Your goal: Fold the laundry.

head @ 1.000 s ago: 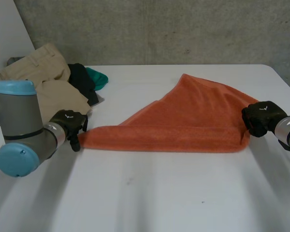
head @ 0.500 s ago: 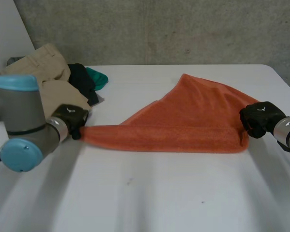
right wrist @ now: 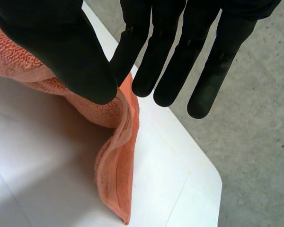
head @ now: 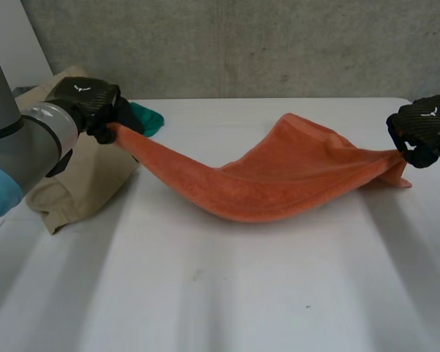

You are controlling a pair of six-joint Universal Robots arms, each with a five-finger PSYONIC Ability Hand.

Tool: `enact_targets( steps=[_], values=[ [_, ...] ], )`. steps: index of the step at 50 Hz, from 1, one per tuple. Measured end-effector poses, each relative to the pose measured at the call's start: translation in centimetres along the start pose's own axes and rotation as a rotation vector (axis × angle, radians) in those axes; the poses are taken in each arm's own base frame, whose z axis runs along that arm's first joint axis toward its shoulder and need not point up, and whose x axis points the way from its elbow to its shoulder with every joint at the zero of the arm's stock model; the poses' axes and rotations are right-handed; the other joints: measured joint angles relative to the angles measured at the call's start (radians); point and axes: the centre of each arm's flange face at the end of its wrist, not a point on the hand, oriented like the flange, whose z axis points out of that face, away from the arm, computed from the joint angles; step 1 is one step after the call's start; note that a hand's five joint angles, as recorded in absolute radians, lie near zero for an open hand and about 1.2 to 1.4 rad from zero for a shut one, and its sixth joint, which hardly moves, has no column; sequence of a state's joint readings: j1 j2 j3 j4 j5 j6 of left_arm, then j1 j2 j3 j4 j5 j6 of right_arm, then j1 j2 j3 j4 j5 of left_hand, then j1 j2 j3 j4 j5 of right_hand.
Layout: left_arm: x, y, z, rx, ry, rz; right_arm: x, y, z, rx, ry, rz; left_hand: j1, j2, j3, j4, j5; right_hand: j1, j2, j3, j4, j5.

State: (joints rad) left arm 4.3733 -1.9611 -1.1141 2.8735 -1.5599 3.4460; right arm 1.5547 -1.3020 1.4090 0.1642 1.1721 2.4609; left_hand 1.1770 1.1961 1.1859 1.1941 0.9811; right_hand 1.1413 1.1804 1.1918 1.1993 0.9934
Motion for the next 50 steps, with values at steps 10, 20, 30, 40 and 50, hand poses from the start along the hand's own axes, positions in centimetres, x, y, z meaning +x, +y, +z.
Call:
enact_targets(
  steps=[10,20,30,40,50],
  values=[
    [0.6,1.2,1.2,-0.028,0.022,-0.027,-7.2,3.8,-3.7,-0.218,-0.306,-0.020,0.000,0.000,0.000,0.000,0.000,0.000,0.000,0.001,0.000,0.010],
    [1.8,-3.5,1.7,0.144,0.010,-0.040,-16.3,1.1,-8.4,-0.077,-0.514,-0.049,0.000,0.000,0.000,0.000,0.000,-0.891,-0.930,-0.933,-0.938,-0.908],
    [3.0,-8.1,-1.9,0.247,0.052,-0.045,-6.8,-3.7,-2.1,0.103,-0.100,0.169,0.000,0.000,0.000,0.000,0.000,-0.918,-0.970,-0.983,-0.991,-0.951],
    [3.5,-13.0,-9.3,0.433,0.161,0.019,-5.2,-3.6,4.8,0.126,-0.085,0.168,0.000,0.000,0.000,0.000,0.000,-0.918,-0.970,-0.983,-0.991,-0.952],
    [4.3,-15.2,-15.5,0.595,0.270,0.100,-9.4,0.7,12.9,0.109,-0.151,0.148,0.000,0.003,0.004,0.004,0.000,-0.918,-0.970,-0.983,-0.991,-0.952]
  ],
)
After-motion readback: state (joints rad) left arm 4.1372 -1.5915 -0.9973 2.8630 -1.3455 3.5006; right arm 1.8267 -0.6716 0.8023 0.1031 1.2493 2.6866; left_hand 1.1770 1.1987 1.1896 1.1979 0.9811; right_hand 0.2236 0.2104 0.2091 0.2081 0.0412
